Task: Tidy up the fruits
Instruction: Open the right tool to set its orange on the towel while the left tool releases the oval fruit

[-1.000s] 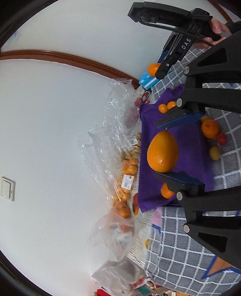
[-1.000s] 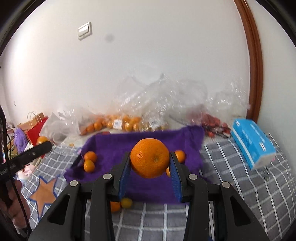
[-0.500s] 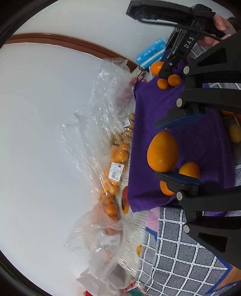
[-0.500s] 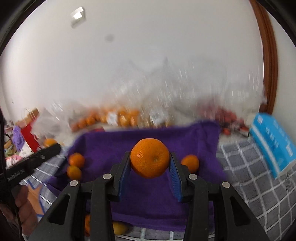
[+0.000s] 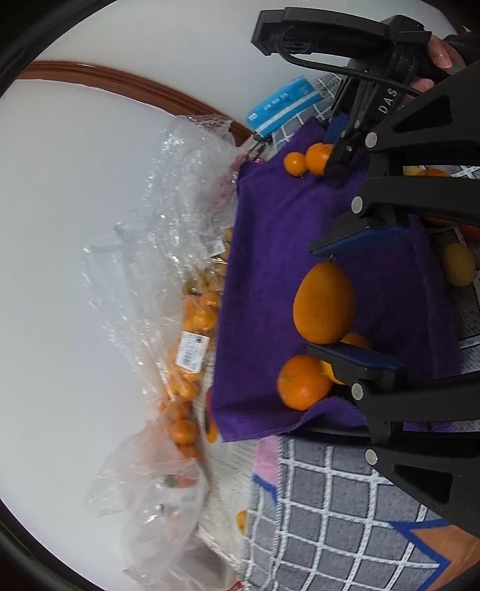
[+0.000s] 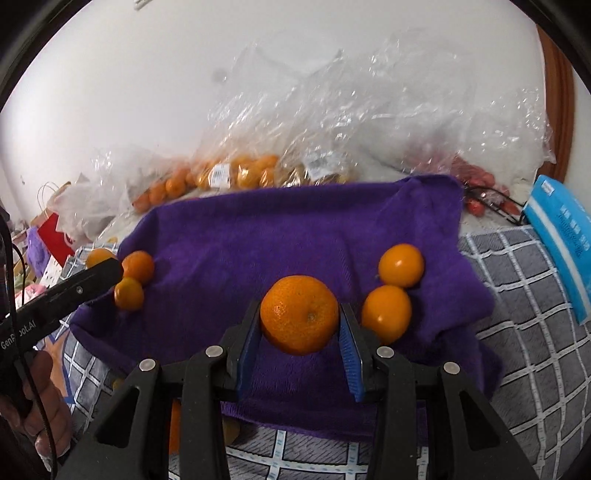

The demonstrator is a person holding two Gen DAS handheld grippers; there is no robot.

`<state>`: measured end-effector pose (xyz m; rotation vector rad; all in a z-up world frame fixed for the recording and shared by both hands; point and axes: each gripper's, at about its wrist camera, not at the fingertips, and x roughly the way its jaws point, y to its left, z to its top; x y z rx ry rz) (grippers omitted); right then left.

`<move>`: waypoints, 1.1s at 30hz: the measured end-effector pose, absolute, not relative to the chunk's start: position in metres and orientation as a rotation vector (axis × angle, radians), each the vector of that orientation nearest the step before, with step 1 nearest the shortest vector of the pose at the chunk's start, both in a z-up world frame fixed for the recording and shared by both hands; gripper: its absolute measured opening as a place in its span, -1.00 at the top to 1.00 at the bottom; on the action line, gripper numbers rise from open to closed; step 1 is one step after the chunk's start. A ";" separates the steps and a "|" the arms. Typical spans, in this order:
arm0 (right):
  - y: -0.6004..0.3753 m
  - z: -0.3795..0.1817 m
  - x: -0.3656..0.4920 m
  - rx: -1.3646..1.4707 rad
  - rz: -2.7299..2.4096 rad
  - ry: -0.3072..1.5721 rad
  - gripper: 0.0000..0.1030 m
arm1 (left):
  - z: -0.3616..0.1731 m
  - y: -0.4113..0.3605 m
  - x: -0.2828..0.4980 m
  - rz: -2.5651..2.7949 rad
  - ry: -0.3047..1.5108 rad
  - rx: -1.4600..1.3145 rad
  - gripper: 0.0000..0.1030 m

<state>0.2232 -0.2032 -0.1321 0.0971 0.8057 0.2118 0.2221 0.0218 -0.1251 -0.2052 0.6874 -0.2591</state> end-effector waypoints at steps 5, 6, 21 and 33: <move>-0.212 -0.137 0.227 0.142 0.205 0.832 0.18 | -0.129 0.021 0.221 -0.259 0.695 -0.201 0.14; -0.214 -0.138 0.228 0.154 0.208 0.837 0.18 | -0.130 0.021 0.220 -0.263 0.698 -0.206 0.14; -0.217 -0.128 0.217 0.136 0.167 0.781 0.16 | -0.138 0.007 0.218 -0.301 0.760 -0.171 0.14; -0.224 -0.126 0.216 0.192 0.153 0.752 0.16 | -0.143 0.005 0.220 -0.298 0.796 -0.165 0.14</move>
